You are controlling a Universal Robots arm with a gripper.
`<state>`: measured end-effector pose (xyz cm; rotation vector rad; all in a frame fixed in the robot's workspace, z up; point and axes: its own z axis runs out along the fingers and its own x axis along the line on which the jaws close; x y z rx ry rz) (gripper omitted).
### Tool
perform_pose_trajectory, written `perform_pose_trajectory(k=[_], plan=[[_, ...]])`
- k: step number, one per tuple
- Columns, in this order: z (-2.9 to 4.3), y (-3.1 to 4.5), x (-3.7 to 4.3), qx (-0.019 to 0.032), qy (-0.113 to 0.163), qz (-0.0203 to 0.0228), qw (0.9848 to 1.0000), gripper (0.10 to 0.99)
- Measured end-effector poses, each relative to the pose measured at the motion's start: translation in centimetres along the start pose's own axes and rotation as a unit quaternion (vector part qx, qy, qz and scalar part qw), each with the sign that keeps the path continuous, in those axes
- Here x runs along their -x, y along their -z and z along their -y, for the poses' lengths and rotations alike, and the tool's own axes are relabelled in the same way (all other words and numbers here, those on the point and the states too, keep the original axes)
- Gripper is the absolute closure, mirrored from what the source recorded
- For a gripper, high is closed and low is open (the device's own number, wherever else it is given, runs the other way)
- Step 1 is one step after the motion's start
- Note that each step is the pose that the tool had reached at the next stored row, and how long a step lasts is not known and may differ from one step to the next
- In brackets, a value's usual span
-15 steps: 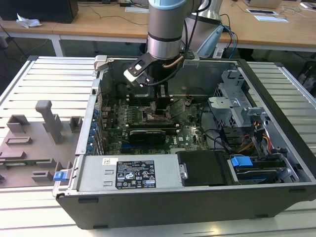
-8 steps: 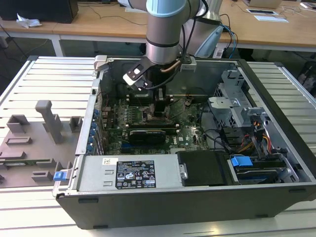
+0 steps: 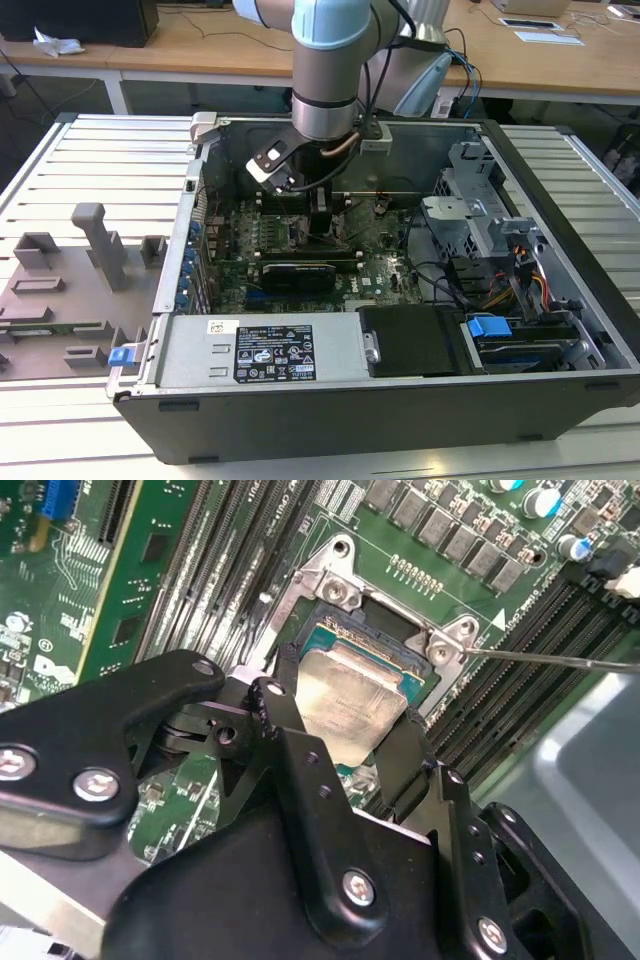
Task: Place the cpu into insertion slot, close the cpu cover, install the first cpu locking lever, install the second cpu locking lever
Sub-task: 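Place the cpu into insertion slot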
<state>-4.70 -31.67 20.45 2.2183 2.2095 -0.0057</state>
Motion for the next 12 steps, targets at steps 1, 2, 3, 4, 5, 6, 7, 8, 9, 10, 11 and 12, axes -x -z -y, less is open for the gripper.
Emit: perform_pose_trajectory(k=[1,2,3,4,5,6,7,8,9,10,11,12], plan=[[0.00,-0.13,0.00,0.0000,0.000,0.0000,1.0000,0.541],[0.00,-0.24,0.00,0.0000,0.000,0.0000,1.0000,0.541],[0.00,-0.35,0.00,0.0000,0.000,0.0000,1.0000,0.541],[0.00,-0.40,0.00,0.0000,0.000,0.0000,1.0000,0.541],[0.00,-0.45,0.00,0.0000,0.000,0.0000,1.0000,0.541],[0.00,-0.49,0.00,0.0000,0.000,0.0000,1.0000,0.541],[0.00,-0.55,0.00,0.0000,0.000,0.0000,1.0000,0.541],[0.03,-0.63,0.00,0.0000,0.000,0.0000,1.0000,0.541],[0.03,-0.66,0.00,-0.0001,0.000,0.0001,1.0000,0.541],[0.03,-0.70,0.00,-0.0001,0.000,0.0000,1.0000,0.541],[0.03,-0.77,0.00,-0.0001,0.000,-0.0002,1.0000,0.541],[0.04,-0.89,0.00,-0.0002,0.000,-0.0001,1.0000,0.541]])
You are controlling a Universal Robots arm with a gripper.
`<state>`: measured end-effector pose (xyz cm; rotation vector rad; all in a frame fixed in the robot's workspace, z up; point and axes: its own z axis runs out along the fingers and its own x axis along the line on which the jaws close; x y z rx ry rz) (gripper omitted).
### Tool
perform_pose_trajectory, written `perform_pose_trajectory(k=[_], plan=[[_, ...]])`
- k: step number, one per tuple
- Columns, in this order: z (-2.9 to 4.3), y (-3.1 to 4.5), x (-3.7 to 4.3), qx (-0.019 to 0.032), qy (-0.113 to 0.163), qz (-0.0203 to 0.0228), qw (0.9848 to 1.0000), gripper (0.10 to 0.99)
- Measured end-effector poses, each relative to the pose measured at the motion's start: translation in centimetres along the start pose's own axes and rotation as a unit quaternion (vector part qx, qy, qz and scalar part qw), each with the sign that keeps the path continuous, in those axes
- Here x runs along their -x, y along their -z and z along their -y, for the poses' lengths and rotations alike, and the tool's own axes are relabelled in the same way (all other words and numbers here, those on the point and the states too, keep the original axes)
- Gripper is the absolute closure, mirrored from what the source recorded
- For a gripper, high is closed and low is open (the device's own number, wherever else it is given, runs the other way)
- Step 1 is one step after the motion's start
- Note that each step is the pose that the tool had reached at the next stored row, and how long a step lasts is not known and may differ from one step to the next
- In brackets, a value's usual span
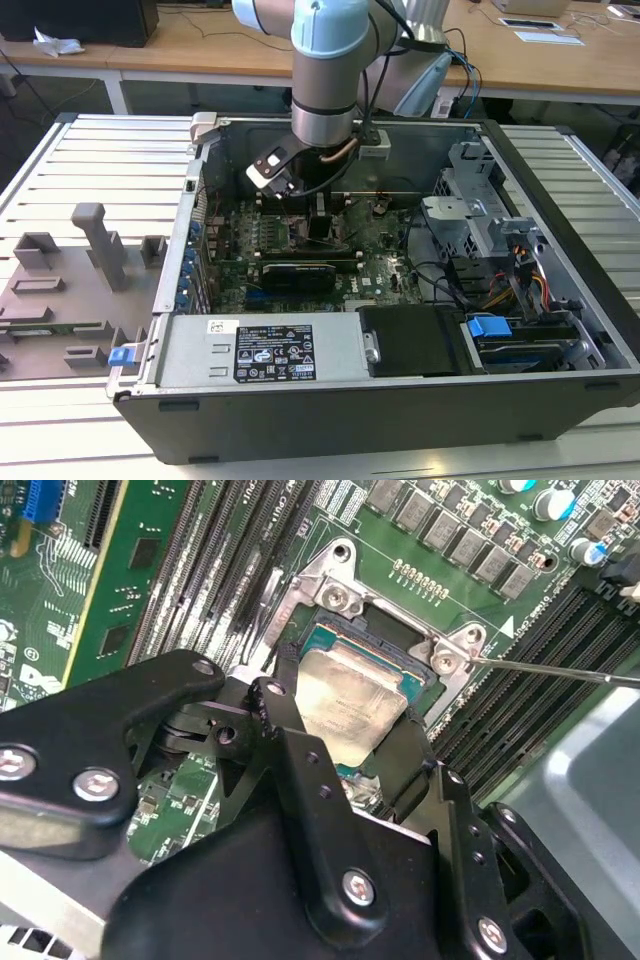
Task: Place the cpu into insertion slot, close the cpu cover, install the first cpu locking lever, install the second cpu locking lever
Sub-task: 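Place the cpu into insertion slot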
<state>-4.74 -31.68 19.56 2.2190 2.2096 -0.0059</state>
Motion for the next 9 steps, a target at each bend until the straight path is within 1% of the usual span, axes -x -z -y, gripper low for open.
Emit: perform_pose_trajectory(k=[3,4,7,9], plan=[[-0.01,-0.04,-0.01,0.0005,0.000,-0.0003,1.0000,0.533],[-0.02,-0.07,-0.04,0.0006,0.000,-0.0010,1.0000,0.471],[-0.01,-0.04,-0.01,0.0003,0.000,-0.0002,1.0000,0.471],[0.14,0.02,-0.01,0.0007,0.000,-0.0002,1.0000,0.471]])
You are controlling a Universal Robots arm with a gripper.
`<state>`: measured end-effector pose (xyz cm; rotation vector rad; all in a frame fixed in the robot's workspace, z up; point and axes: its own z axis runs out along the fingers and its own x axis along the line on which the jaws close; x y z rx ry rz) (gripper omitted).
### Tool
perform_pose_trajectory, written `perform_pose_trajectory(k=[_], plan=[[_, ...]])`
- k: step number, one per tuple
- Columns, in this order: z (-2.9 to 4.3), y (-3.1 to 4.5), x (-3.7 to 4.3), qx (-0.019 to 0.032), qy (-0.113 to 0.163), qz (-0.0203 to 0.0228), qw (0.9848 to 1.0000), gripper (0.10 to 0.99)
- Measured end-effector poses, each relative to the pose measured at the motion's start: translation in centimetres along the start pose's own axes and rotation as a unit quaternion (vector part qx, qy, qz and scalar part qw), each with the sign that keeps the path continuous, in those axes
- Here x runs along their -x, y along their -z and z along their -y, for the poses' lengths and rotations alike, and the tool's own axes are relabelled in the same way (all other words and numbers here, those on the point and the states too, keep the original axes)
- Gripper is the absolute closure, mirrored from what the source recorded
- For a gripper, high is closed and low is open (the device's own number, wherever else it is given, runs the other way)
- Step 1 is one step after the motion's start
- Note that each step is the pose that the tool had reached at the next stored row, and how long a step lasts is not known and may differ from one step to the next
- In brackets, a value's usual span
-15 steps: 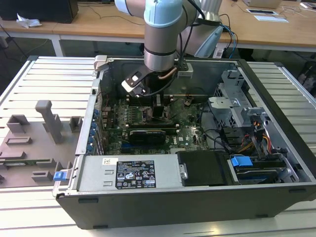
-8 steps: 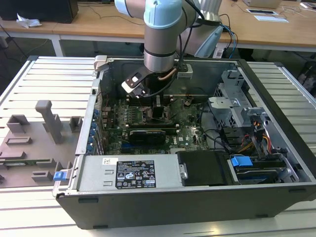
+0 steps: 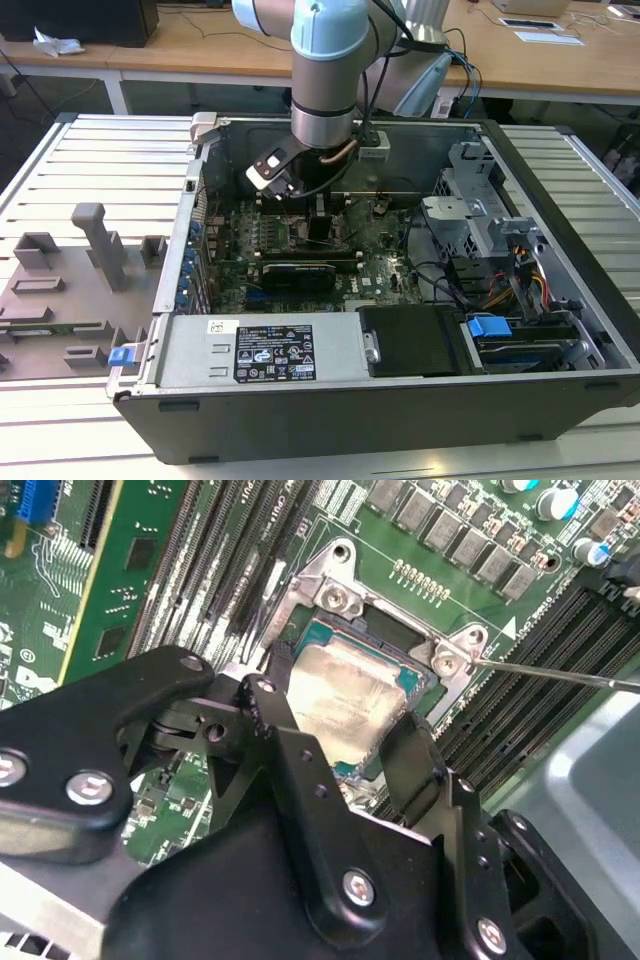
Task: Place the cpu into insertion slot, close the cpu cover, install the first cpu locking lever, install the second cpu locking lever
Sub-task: 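Place the cpu into insertion slot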
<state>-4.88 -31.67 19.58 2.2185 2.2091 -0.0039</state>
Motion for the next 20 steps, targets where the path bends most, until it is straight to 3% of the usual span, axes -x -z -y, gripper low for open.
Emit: perform_pose_trajectory(k=[4,16,20], plan=[[0.17,0.48,0.00,0.0021,0.000,0.0003,1.0000,0.471],[0.51,0.47,-0.45,0.0024,0.000,0.0016,1.0000,0.471],[0.45,1.09,-0.44,0.0024,0.000,0.0022,1.0000,0.471]])
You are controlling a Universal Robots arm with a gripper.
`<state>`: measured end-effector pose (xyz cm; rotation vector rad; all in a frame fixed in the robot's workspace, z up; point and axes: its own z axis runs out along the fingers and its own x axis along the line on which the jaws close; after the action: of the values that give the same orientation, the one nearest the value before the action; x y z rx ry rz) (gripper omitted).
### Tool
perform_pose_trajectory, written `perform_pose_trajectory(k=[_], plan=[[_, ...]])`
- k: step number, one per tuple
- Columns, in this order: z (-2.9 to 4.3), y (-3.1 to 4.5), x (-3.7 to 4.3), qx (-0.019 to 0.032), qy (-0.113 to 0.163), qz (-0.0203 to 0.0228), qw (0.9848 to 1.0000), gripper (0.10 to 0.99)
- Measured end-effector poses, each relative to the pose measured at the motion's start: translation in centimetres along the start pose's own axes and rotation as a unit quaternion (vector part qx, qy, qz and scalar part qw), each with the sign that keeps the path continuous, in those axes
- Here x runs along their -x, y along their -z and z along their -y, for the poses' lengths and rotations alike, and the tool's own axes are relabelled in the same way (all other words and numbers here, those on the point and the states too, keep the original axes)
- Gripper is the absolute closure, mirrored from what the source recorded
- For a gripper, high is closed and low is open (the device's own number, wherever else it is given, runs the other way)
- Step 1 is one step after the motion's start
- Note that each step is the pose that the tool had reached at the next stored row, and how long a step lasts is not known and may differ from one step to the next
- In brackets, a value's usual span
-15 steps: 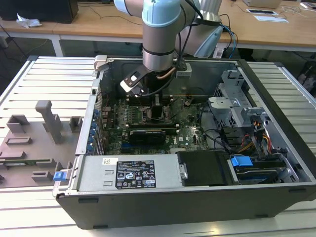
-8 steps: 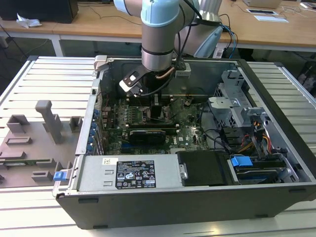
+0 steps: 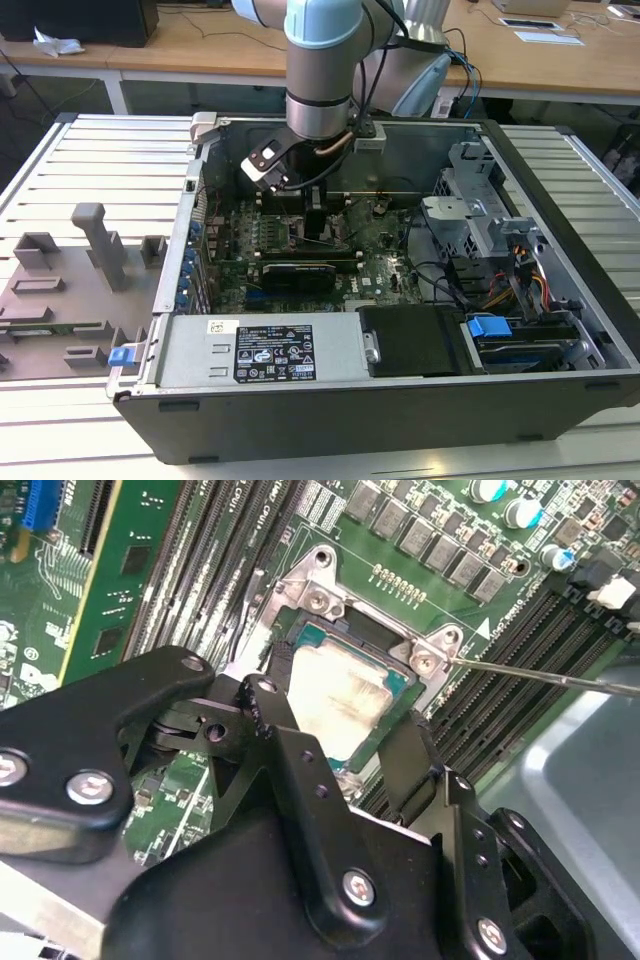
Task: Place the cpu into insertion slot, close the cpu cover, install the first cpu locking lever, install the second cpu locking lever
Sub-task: 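Place the cpu into insertion slot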
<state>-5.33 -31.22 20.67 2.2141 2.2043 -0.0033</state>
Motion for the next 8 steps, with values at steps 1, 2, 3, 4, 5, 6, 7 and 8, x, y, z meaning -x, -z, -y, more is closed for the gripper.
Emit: perform_pose_trajectory(k=[1,2,3,4,5,6,7,8], plan=[[-0.03,0.10,0.00,-0.0002,0.000,-0.0001,1.0000,0.471],[-0.11,0.22,0.00,-0.0004,0.000,-0.0003,1.0000,0.471],[-0.12,0.38,0.00,-0.0005,0.000,-0.0003,1.0000,0.471],[-0.13,0.65,0.01,-0.0005,0.000,-0.0003,1.0000,0.471],[-0.13,1.03,0.01,-0.0005,0.000,-0.0003,1.0000,0.471],[-0.13,1.39,0.02,-0.0005,0.000,-0.0003,1.0000,0.471],[-0.13,1.57,0.02,-0.0004,0.000,-0.0003,1.0000,0.471],[-0.14,1.72,0.02,-0.0005,0.000,-0.0003,1.0000,0.471]])
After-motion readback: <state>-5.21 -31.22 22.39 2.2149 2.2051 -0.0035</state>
